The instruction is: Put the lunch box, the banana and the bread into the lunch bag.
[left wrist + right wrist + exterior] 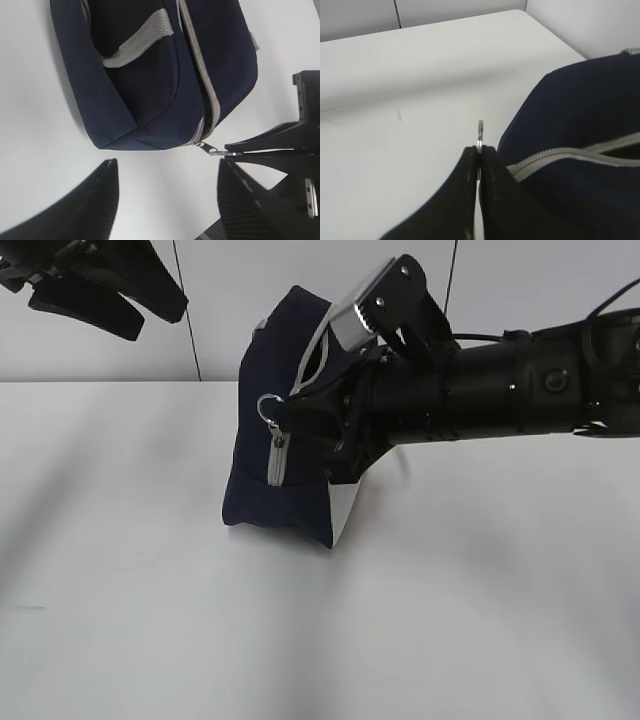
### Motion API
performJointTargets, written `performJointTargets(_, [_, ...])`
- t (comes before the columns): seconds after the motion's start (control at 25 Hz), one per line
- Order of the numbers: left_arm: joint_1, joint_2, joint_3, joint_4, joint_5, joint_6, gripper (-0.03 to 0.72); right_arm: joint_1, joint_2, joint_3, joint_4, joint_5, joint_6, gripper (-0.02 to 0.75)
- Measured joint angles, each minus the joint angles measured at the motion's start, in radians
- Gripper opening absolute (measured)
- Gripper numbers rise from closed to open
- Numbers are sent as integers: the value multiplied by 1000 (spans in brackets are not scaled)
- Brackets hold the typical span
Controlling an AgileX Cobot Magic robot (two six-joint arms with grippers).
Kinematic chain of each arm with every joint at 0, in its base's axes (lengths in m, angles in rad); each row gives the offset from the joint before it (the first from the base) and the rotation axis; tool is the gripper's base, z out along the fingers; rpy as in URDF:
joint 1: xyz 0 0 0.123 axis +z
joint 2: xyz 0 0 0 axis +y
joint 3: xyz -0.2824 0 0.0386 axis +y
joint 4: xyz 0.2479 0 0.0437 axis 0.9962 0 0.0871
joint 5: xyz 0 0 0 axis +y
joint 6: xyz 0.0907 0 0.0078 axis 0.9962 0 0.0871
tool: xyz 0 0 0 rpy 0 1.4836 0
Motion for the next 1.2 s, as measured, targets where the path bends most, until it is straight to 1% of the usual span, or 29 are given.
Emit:
performJointTargets(0.32, [0,0,0,-2,-6,36,447,0,0,-98,-100,12,134,6])
performJointTargets(0.48, [0,0,0,-28,-8,61,446,0,-1,-113,-127,41,173,6])
performJointTargets(0.92, [0,24,2,-46,-23,115,442,0,-1,-142,-134,99,206,6])
performJointTargets(1.2, [0,32,12,-65,-36,146,435,0,-1,-200,-134,133,207,6])
